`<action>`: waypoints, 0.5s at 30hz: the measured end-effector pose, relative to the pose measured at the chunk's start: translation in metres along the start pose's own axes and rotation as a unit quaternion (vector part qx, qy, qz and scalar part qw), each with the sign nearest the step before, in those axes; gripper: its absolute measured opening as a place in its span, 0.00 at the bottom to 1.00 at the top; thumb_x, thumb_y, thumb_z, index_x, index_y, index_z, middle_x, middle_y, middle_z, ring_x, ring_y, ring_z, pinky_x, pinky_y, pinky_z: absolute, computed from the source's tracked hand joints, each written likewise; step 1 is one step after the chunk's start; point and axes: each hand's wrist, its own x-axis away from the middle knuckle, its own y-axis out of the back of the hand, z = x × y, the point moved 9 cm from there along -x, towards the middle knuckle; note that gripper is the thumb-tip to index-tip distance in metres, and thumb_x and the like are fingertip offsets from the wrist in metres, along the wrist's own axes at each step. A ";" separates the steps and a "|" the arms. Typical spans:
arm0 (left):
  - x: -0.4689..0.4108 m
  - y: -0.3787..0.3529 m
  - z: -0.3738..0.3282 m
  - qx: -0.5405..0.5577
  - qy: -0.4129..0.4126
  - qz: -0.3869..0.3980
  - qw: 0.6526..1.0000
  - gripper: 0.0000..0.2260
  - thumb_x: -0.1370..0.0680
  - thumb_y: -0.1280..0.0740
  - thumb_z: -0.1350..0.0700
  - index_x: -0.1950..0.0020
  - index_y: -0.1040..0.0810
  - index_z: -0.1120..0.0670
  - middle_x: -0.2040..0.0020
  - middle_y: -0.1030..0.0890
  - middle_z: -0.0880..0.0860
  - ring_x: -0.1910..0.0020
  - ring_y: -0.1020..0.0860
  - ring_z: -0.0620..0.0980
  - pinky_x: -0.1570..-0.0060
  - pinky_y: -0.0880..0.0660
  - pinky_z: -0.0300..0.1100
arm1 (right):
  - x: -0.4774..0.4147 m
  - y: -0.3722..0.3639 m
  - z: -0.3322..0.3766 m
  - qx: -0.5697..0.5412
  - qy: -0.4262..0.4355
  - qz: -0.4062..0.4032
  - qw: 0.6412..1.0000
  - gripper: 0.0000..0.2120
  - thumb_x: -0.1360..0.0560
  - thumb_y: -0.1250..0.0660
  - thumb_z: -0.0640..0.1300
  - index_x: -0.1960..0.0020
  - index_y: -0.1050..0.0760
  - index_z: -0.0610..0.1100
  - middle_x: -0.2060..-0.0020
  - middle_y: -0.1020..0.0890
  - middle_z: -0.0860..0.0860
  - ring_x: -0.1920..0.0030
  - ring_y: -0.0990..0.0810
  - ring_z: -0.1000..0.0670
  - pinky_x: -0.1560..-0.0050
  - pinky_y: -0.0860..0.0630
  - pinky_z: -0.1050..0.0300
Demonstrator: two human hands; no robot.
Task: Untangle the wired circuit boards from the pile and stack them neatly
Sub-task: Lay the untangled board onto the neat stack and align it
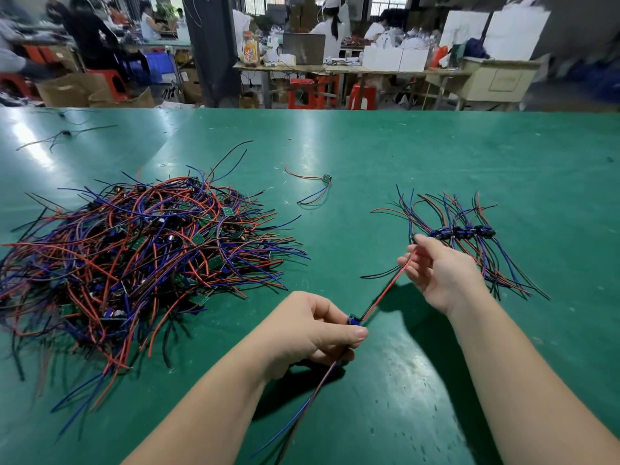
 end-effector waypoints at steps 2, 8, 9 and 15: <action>0.000 -0.002 0.001 -0.001 0.000 0.013 1.000 0.09 0.32 0.23 0.59 0.59 0.22 0.59 0.65 0.17 0.55 0.69 0.18 0.50 0.71 0.24 0.36 | -0.003 0.007 0.003 0.003 0.015 -0.027 1.000 0.15 0.20 0.39 0.44 0.61 0.27 0.36 0.76 0.22 0.46 0.76 0.20 0.51 0.77 0.25 0.64; -0.007 0.015 -0.003 0.186 -0.053 -0.125 0.973 0.14 0.40 0.24 0.55 0.60 0.20 0.61 0.66 0.17 0.56 0.73 0.20 0.48 0.73 0.24 0.38 | 0.018 -0.004 0.024 0.190 0.154 -0.036 0.969 0.09 0.23 0.36 0.40 0.61 0.32 0.41 0.69 0.26 0.43 0.79 0.24 0.50 0.79 0.28 0.60; -0.007 0.022 -0.003 0.198 -0.067 -0.156 0.965 0.12 0.37 0.24 0.56 0.59 0.20 0.61 0.66 0.17 0.56 0.73 0.20 0.48 0.72 0.23 0.38 | 0.026 -0.020 0.021 0.221 0.171 0.013 0.960 0.10 0.24 0.34 0.40 0.62 0.32 0.41 0.71 0.26 0.43 0.79 0.24 0.50 0.79 0.28 0.60; -0.005 0.027 -0.010 0.164 -0.104 -0.173 0.966 0.10 0.26 0.34 0.72 0.56 0.20 0.59 0.65 0.16 0.53 0.68 0.18 0.45 0.69 0.22 0.37 | 0.073 -0.088 -0.015 0.417 0.243 0.197 0.853 0.07 0.33 0.23 0.45 0.63 0.21 0.48 0.68 0.16 0.50 0.67 0.17 0.49 0.62 0.20 0.52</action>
